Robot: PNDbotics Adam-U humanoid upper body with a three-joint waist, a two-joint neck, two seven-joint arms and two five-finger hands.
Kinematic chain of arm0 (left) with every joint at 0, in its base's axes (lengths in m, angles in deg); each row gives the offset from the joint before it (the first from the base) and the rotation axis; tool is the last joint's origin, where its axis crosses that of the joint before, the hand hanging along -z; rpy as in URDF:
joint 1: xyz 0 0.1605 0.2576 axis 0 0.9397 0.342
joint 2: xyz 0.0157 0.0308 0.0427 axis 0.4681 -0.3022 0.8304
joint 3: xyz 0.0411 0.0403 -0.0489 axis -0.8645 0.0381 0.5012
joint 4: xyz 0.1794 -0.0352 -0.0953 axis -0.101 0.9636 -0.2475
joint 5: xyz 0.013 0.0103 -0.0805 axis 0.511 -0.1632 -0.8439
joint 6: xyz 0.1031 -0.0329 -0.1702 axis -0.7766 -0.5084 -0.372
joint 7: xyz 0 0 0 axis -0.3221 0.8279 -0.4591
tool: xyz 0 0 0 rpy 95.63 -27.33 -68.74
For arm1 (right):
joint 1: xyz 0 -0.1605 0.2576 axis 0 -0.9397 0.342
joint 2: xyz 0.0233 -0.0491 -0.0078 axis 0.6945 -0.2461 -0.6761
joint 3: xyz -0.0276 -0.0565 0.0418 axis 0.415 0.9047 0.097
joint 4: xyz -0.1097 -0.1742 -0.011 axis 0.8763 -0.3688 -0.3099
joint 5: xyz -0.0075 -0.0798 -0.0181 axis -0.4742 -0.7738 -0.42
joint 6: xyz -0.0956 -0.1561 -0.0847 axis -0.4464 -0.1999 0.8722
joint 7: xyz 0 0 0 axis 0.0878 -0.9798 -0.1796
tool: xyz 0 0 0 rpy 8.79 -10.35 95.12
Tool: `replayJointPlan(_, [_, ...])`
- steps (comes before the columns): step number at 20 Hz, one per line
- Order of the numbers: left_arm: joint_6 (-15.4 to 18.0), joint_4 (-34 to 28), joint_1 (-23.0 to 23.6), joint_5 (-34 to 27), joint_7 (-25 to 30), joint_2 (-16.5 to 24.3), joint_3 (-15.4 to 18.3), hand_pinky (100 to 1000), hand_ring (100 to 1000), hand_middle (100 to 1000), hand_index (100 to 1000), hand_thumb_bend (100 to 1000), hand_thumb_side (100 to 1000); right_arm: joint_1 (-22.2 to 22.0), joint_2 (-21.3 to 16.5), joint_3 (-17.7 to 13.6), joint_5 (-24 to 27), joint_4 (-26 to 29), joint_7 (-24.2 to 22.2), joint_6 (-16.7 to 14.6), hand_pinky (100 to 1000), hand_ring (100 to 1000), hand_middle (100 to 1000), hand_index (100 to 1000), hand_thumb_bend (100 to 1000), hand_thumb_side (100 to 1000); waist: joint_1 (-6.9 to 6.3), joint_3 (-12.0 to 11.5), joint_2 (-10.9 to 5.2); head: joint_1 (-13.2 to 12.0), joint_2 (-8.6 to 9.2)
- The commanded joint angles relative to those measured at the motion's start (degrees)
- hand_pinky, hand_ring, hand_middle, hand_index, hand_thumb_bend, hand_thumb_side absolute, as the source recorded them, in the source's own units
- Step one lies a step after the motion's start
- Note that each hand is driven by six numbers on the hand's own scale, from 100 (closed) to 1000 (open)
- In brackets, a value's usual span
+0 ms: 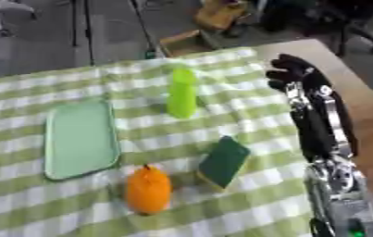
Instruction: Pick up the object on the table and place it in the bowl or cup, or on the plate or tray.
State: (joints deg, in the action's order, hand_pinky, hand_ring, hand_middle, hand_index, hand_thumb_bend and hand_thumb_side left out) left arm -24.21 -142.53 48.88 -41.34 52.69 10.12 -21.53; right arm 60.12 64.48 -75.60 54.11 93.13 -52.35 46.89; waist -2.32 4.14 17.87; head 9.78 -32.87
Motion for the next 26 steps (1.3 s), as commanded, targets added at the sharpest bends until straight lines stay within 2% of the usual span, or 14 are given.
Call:
replayJointPlan(1, [-0.03,-0.88,-0.56,0.38,0.40,1.66,-0.07,767,625,713,837,580,696,0.33,-0.59,-0.30,-0.13,1.10,0.03,-0.07,796,772,762,837,100,645,0.30,0.05,-7.09,0.18,0.30])
replayJointPlan(14, [-1.62,-0.73,-0.68,1.86,2.35,2.12,-0.21,763,597,679,842,606,669,0.22,-0.69,-0.24,-0.10,1.10,-0.07,-0.01,796,772,762,838,100,643,0.27,-0.12,-7.35,0.11,0.67])
replayJointPlan(16, [-2.26,-0.29,-0.88,2.58,3.61,2.39,-0.30,761,598,680,851,637,604,0.25,-0.65,-0.28,-0.09,1.10,-0.03,-0.03,796,772,762,838,100,643,0.30,-0.13,-7.33,0.26,0.56])
replayJointPlan(17, [-2.69,0.16,-1.05,3.19,4.63,2.64,-0.43,754,602,685,862,680,583,0.21,-0.69,-0.25,-0.11,1.10,-0.08,0.00,796,772,763,838,100,643,0.32,-0.17,-7.38,0.30,0.45])
replayJointPlan(18, [-3.36,0.80,-1.37,4.03,5.99,2.90,-0.52,754,602,685,862,680,583,0.15,-0.73,-0.22,-0.13,1.10,-0.13,0.04,796,772,763,838,100,643,0.35,-0.24,-7.44,0.35,0.35])
replayJointPlan(19, [-4.18,1.89,-1.74,5.32,8.07,3.39,-0.84,722,600,691,863,766,495,0.21,-0.72,-0.20,-0.11,1.10,-0.14,0.02,796,772,763,838,100,642,0.34,-0.28,-7.50,0.32,0.23])
replayJointPlan(21, [-5.67,4.27,-2.78,9.21,13.21,4.21,-1.30,698,601,699,864,793,474,0.20,-0.69,-0.14,-0.07,1.10,-0.19,0.01,796,772,763,838,100,643,0.34,-0.28,-7.59,0.37,0.07])
replayJointPlan(26, [-7.98,12.84,-6.24,20.09,26.82,4.81,-2.28,632,562,677,858,803,527,0.12,-0.66,0.00,0.00,1.10,-0.37,0.05,796,772,763,838,100,642,0.31,-0.06,-7.72,0.39,0.08])
